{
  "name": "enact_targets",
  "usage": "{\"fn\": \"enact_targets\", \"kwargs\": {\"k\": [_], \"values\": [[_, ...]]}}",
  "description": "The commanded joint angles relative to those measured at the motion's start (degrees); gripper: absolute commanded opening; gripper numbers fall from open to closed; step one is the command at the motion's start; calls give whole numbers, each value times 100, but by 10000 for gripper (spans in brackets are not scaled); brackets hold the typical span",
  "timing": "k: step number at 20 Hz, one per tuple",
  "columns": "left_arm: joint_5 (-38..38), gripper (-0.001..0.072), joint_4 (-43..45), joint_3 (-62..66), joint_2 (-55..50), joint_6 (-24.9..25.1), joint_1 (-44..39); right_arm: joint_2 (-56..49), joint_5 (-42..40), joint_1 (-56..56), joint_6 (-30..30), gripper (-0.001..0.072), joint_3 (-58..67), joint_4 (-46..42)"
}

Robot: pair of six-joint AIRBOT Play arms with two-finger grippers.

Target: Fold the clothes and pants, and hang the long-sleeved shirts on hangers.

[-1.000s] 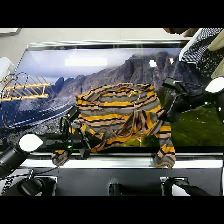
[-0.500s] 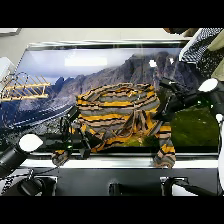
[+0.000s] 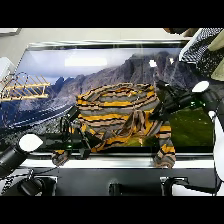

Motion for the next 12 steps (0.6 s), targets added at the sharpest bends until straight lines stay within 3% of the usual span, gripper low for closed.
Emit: {"fn": "enact_targets", "kwargs": {"k": [1,6,7,10,12], "values": [[-2,17,-11,4,-2,2,0,-50,348,2,-221,43,-2,74],[-2,25,-11,4,0,0,0,-20,538,2,-275,27,-2,68],[0,110,-11,4,0,-4,2,26,584,2,-278,26,-2,35],[157,553,37,4,0,-671,98,313,761,0,-387,24,-2,-59],[151,574,208,4,11,-1191,321,579,815,0,-382,23,-13,-221]]}}
